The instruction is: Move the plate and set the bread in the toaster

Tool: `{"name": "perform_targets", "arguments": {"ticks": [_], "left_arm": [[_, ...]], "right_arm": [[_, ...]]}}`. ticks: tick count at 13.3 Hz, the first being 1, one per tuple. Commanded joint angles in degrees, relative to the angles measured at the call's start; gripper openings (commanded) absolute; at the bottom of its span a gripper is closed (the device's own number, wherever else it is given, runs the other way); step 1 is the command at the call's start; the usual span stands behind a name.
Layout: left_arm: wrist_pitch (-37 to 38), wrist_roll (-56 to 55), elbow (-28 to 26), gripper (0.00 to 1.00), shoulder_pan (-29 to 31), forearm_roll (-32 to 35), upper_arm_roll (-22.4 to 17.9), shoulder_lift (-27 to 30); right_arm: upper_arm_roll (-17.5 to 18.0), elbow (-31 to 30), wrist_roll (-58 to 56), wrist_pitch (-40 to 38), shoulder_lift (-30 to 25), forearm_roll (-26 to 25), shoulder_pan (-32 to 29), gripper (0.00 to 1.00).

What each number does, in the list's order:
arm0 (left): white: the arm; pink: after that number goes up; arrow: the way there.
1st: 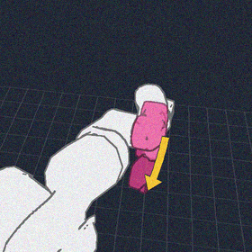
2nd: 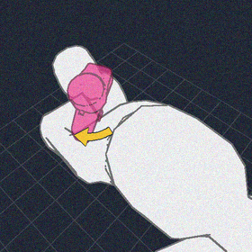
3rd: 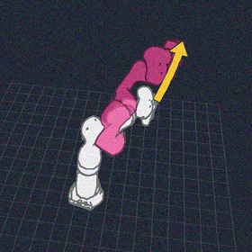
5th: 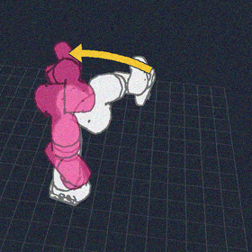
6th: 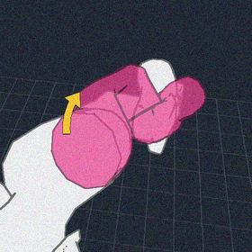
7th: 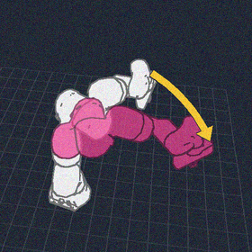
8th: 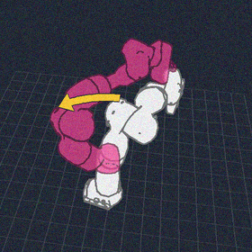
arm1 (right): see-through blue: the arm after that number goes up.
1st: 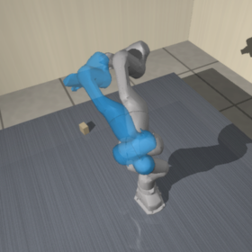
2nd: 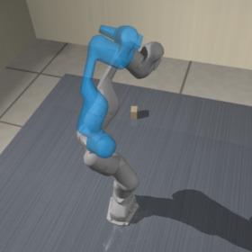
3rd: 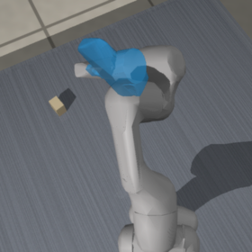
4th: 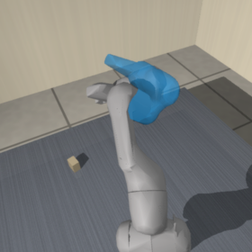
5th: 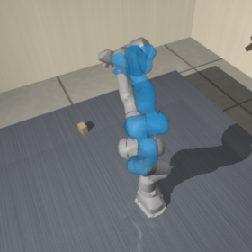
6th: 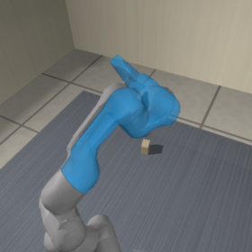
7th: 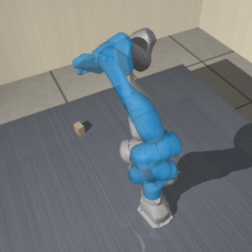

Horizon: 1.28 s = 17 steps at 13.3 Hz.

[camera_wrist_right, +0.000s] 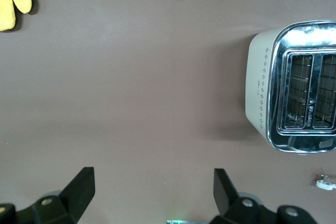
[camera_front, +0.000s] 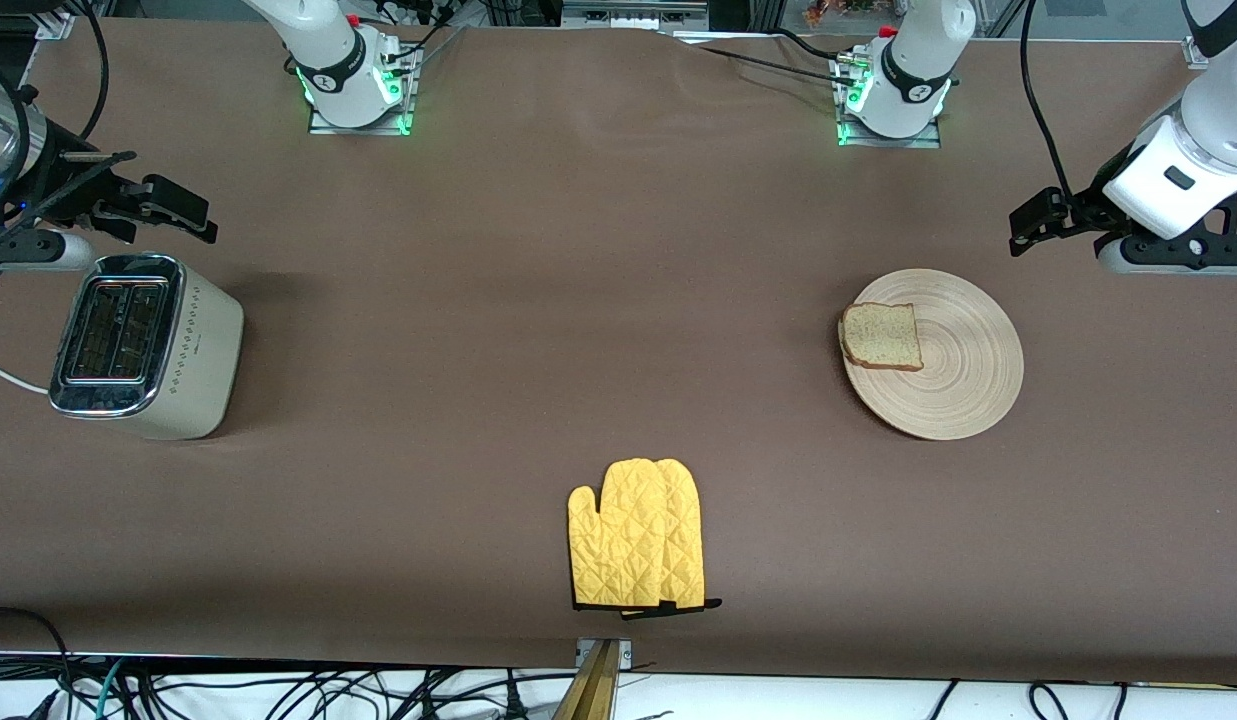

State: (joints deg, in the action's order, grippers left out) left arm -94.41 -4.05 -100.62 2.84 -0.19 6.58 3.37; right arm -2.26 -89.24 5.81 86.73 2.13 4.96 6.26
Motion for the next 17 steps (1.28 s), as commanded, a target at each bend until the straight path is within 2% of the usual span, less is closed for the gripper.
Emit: {"name": "perform_targets", "arguments": {"ticks": [1, 4, 7, 9, 14, 17], "left_arm": [[1.0, 0.5, 1.5, 1.0, 0.4, -1.0, -0.1, -0.7], [1.0, 1.9, 1.9, 1.0, 4.2, -4.3, -0.1, -2.0], [1.0, 13.2, 5.1, 1.0, 9.4, -5.6, -0.1, -6.6], [1.0, 19.1, 5.1, 1.0, 14.6, -9.9, -0.1, -9.5], [0.9, 36.1, 5.1, 1.0, 27.7, -20.1, -0.1, -21.2], [0.5, 42.0, 5.1, 1.0, 32.1, -26.8, 0.0, -30.6]], "right_arm": [[0.2, 0.5, -0.5, -0.7, -0.4, 0.0, 0.2, 1.0], [0.2, 0.4, -1.3, -0.8, -0.1, -0.2, 0.2, 1.0], [0.1, 0.4, -2.2, -0.9, -0.2, -0.2, 0.1, 1.0], [0.1, 0.1, -1.7, -1.0, 0.0, -0.2, 0.2, 1.0], [0.0, -0.1, -2.0, -1.0, 0.1, -1.4, 0.2, 1.0], [0.0, -0.1, -2.0, -1.0, 0.2, -1.4, 0.2, 1.0]]}}
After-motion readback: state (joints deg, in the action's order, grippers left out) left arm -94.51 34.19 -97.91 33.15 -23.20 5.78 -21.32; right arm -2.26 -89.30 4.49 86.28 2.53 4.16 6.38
